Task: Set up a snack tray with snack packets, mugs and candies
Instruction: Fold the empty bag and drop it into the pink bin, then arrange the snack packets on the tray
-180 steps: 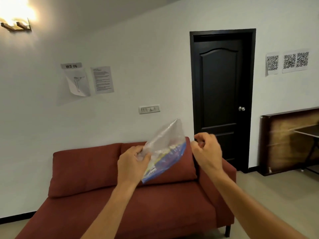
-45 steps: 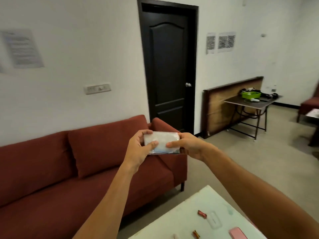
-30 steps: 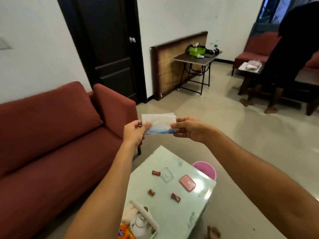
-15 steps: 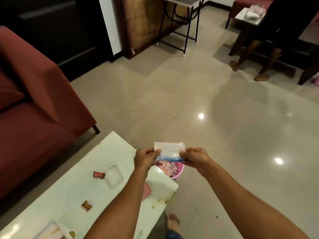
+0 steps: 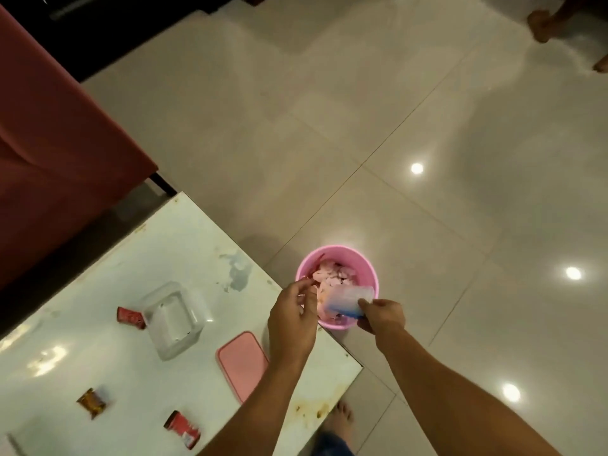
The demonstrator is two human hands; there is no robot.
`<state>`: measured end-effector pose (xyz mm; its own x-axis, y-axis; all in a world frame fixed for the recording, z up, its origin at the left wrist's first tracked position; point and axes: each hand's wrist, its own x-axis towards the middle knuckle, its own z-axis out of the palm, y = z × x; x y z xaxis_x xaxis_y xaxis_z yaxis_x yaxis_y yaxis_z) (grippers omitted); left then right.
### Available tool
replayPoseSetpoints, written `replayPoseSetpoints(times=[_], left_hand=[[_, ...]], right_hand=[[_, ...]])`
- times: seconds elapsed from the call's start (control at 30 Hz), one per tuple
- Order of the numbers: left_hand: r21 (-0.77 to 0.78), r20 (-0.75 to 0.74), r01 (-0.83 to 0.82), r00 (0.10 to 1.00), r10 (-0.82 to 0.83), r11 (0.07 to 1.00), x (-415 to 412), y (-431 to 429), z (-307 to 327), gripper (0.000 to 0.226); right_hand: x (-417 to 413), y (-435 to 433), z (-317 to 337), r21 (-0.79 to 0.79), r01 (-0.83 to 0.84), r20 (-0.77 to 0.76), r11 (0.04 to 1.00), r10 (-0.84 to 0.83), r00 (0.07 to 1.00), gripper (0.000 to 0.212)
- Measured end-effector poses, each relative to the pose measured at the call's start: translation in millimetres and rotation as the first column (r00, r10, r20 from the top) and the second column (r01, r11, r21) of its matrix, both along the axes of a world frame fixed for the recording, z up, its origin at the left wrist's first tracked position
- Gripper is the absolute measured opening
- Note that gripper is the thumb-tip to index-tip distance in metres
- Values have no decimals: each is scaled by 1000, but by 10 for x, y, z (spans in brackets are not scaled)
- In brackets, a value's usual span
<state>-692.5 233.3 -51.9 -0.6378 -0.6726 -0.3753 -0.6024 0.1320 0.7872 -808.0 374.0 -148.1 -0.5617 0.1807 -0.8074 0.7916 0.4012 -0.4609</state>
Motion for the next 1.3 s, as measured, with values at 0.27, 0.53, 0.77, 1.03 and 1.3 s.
replayPoseSetpoints(times=[0.27,0.53,0.77,1.03,1.3], left_hand=[[-166,-82,-10,997,-3,986,299,-52,-105,28],[-326,-180,-231,967,179,917,1089,-528,780,22],[-371,-127,-457,887,443,809,3152,-1576,1971,28],[-323,108,-542,793,599,776,5875,-2122,2687,31],[-203,283,-491,799,531,847,6838,-2086,2721,33]], right_hand=[[-23,-9,-227,77,-6,85,997,-1,996,41],[782,-201,956,384,-204,-453,901,376,809,36],[2941,-2056,2573,114,-736,-665,667,602,442,14],[5339,-3088,3819,1,-971,-643,239,744,182,17],[5695,-2931,3631,93,-956,-338,277,912,231,17]])
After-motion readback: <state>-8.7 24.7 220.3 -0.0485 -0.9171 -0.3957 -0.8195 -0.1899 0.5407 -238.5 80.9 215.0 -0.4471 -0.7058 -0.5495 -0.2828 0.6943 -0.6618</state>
